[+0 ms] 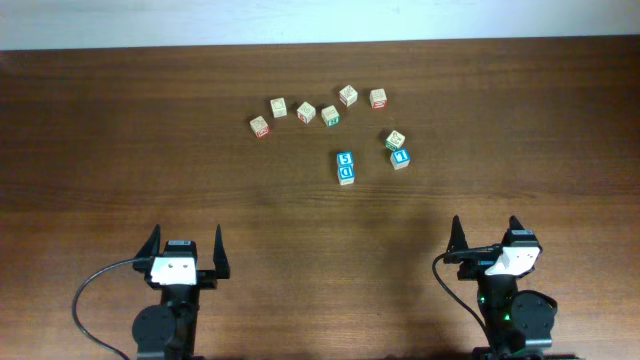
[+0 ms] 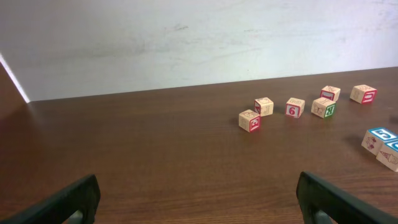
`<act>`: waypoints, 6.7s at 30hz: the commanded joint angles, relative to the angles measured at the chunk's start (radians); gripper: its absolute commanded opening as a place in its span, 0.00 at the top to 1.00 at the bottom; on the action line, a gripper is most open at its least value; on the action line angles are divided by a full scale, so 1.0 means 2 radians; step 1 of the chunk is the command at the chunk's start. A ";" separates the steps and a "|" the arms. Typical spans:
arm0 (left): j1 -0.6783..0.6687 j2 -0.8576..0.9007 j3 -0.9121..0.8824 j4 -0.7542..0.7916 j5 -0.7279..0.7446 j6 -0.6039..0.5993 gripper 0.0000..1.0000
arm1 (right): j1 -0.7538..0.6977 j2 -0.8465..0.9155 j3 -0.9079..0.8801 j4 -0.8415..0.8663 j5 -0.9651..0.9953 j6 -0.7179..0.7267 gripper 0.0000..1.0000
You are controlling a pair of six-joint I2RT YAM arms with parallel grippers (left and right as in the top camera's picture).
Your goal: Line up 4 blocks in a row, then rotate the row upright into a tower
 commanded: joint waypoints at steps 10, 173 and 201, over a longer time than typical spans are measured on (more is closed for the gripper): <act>0.002 -0.005 -0.003 -0.001 0.006 0.008 0.01 | 0.002 -0.004 -0.004 0.001 0.001 0.005 0.02; 0.000 0.872 0.794 -0.398 0.149 0.003 0.01 | 0.248 1.111 0.865 -0.617 -0.091 0.132 0.67; 0.000 0.872 0.794 -0.398 0.149 0.003 0.01 | 0.272 1.201 1.009 -0.530 -0.194 0.172 0.70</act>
